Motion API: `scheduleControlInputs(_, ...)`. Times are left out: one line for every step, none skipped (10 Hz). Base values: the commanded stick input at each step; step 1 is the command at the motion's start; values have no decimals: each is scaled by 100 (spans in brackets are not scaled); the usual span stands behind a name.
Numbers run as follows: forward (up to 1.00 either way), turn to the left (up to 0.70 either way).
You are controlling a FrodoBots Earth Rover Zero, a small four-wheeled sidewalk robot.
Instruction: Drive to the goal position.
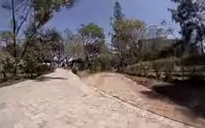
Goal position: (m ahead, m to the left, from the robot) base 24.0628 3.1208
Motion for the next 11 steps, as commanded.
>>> scheduleControlInputs(100, -27)
scheduleControlInputs(100, -5)
scheduleControlInputs(100, 0)
scheduleControlInputs(100, 0)
scheduleControlInputs(100, 0)
scheduleControlInputs(100, 0)
scheduleControlInputs(100, 0)
scheduleControlInputs(100, 0)
scheduleControlInputs(100, 0)
scheduleControlInputs(100, 0)
scheduleControlInputs(100, 0)
